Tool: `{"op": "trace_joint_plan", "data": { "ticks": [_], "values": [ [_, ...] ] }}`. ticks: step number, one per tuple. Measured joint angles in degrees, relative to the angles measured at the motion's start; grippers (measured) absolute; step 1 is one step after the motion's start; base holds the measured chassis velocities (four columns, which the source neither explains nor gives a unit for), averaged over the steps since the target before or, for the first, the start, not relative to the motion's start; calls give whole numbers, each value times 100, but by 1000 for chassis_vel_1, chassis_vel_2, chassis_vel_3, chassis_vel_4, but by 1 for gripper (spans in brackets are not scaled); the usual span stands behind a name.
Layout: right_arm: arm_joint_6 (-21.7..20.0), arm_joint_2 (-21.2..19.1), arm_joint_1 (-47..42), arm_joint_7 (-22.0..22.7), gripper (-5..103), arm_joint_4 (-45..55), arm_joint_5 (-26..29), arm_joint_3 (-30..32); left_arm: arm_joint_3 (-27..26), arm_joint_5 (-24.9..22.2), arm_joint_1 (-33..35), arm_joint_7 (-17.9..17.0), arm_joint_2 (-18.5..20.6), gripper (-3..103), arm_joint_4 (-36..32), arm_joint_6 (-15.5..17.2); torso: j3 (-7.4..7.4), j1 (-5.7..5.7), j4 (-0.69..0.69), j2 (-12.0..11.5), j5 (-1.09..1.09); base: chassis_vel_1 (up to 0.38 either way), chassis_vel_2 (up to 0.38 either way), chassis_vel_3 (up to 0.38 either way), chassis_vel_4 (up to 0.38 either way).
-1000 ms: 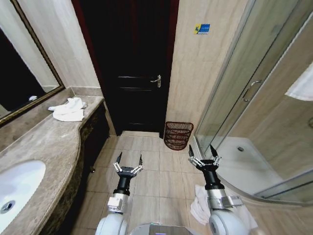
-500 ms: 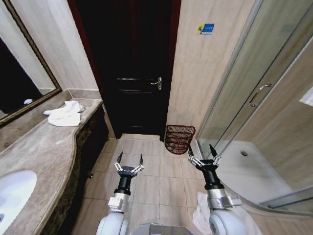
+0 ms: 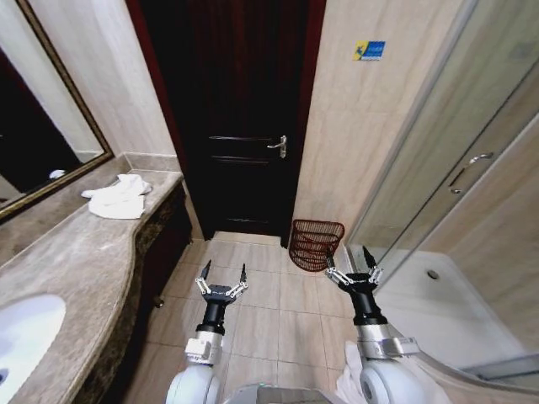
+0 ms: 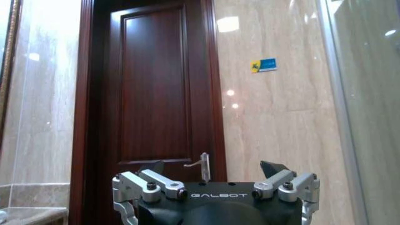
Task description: Discard the used towel into the hamper.
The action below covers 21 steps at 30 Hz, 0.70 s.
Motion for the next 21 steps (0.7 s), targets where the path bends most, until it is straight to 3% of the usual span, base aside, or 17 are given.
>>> {"op": "trace_joint_plan", "data": {
  "ticks": [21],
  "values": [
    [-86, -13, 10, -45, 100, 7, 81, 63, -62, -1, -7, -144, 0, 100, -38, 98, 0, 2, 0, 0, 0, 116, 111, 114, 107]
  ]
}}
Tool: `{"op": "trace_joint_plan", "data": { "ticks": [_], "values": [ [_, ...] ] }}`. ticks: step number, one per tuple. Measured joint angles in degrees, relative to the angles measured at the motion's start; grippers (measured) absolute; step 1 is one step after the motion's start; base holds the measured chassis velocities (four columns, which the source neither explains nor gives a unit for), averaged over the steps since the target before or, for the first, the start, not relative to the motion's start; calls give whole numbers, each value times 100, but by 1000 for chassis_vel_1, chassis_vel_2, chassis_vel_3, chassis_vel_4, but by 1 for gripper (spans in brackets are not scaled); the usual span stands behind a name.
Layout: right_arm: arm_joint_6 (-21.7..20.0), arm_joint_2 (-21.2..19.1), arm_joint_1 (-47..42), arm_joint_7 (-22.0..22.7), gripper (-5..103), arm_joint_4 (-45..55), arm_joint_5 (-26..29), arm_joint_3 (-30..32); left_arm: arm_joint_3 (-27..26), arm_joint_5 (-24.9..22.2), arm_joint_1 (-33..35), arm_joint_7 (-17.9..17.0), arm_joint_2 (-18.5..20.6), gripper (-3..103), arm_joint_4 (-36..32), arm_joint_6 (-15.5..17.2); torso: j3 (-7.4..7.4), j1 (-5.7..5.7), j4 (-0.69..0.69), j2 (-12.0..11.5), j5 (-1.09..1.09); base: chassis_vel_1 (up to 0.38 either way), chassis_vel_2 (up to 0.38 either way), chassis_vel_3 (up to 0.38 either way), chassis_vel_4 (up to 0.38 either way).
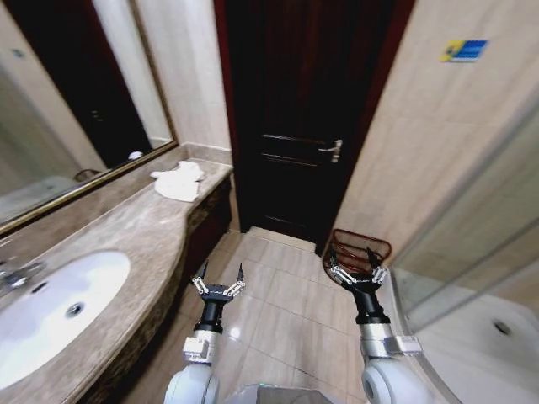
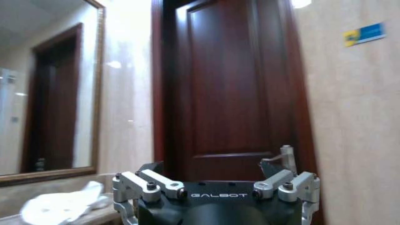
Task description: Discard the used towel into the hamper.
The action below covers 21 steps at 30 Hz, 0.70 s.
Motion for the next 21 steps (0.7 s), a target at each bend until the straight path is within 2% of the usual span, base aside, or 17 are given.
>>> {"op": "trace_joint_plan", "data": {
  "ticks": [8, 11, 21],
  "values": [
    [-74, -15, -21, -89, 100, 119, 54, 21, -25, 60, -18, -135, 0, 100, -11, 76, 0, 0, 0, 0, 0, 128, 130, 119, 126],
    [-82, -12, -23, -100, 100, 121, 116, 15, -63, 170, -26, -285, 0, 100, 4, 172, 0, 0, 1, 0, 0, 88, 108, 113, 109],
    [-66, -9, -48, -157, 100, 131, 158, 23, -52, 338, -47, -410, 0, 100, 79, 162, 0, 0, -1, 0, 0, 19, 17, 17, 17]
  ]
}}
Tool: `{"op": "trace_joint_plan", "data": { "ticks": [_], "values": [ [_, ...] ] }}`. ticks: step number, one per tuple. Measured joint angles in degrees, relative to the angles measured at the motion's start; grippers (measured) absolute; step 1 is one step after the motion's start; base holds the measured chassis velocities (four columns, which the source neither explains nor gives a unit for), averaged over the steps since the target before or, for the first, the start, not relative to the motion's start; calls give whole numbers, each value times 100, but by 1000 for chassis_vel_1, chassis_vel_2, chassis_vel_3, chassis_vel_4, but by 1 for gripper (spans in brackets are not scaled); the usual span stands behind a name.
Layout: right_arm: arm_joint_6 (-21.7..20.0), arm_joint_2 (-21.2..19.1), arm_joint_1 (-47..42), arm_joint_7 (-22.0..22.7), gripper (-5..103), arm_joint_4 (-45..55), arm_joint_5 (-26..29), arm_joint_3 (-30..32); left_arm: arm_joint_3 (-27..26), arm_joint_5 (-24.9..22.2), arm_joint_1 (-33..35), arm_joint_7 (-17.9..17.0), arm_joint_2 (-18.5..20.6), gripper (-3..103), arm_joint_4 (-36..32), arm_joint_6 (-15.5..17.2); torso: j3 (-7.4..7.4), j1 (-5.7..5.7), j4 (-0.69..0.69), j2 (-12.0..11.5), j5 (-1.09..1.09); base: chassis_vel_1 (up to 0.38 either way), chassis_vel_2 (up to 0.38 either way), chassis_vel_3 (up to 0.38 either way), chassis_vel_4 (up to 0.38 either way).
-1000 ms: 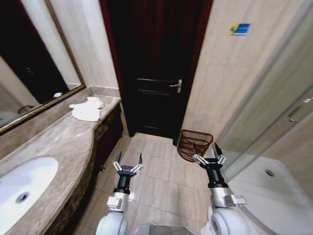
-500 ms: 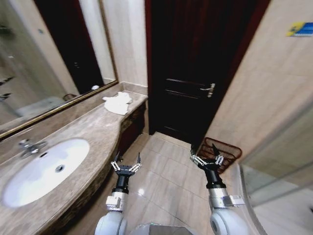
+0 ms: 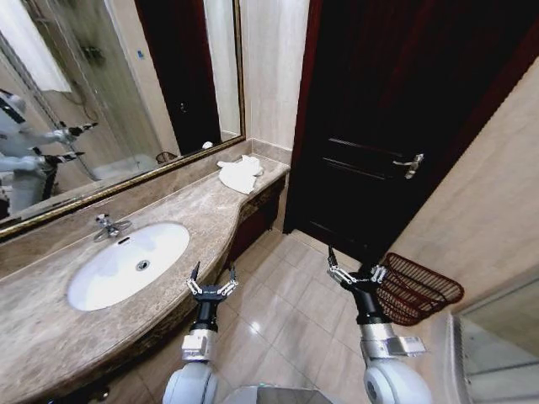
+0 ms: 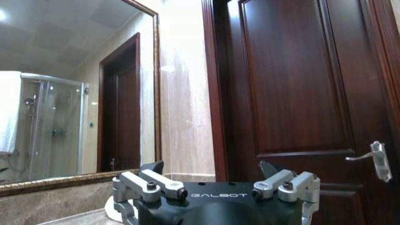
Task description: Discard the used towel into the hamper.
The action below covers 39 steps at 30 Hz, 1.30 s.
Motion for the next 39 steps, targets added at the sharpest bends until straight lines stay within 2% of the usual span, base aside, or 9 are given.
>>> {"op": "trace_joint_plan", "data": {
  "ticks": [15, 39],
  "values": [
    [54, 7, -28, -47, 100, -11, -9, -19, 22, 27, 24, 72, 0, 100, 42, -105, 0, 0, 1, 0, 0, -42, 48, 47, -43],
    [145, 34, -36, -54, 100, -114, -1, -34, 41, -14, 19, 85, 0, 100, 94, -103, 0, -1, 1, 0, 0, -99, 95, 95, -96]
  ]
}}
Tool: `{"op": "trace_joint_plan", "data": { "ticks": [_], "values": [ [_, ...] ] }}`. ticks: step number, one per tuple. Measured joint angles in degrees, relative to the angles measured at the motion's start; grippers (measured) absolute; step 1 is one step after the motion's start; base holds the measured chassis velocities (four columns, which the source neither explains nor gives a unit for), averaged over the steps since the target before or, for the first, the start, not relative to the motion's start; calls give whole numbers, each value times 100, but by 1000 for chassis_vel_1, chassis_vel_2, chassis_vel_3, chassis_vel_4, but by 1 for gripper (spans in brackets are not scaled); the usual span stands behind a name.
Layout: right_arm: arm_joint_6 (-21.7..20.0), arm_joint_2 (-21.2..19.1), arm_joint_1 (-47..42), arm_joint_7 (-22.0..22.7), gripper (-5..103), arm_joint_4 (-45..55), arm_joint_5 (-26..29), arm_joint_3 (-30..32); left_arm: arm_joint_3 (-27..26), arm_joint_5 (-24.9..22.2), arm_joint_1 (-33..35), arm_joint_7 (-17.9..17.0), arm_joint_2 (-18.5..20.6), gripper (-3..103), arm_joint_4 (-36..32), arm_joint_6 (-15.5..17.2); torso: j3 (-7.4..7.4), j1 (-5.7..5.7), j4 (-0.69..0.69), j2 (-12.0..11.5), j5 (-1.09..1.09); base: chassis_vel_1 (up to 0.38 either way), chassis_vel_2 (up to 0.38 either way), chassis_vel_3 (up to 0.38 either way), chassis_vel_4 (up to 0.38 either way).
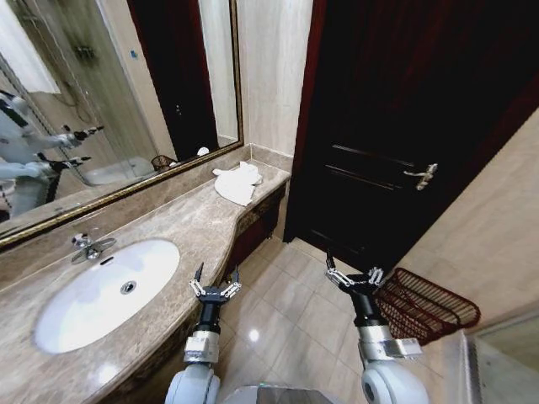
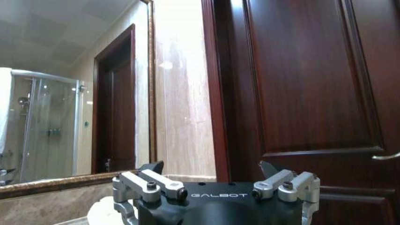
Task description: Discard the used towel into the hamper.
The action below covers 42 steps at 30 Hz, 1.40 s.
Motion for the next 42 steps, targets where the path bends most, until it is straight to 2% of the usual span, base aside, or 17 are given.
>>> {"op": "trace_joint_plan", "data": {
  "ticks": [37, 42],
  "values": [
    [96, 4, -10, -38, 100, -54, 48, -1, -1, -64, -20, -21, 0, 100, 11, 1, 0, 2, 0, -1, -1, -181, 184, 185, -178],
    [215, -12, -15, -95, 100, -95, 92, 13, 44, -71, -54, -170, 0, 100, 21, 92, 1, 4, 2, -1, 1, -173, 187, 159, -157]
  ]
}}
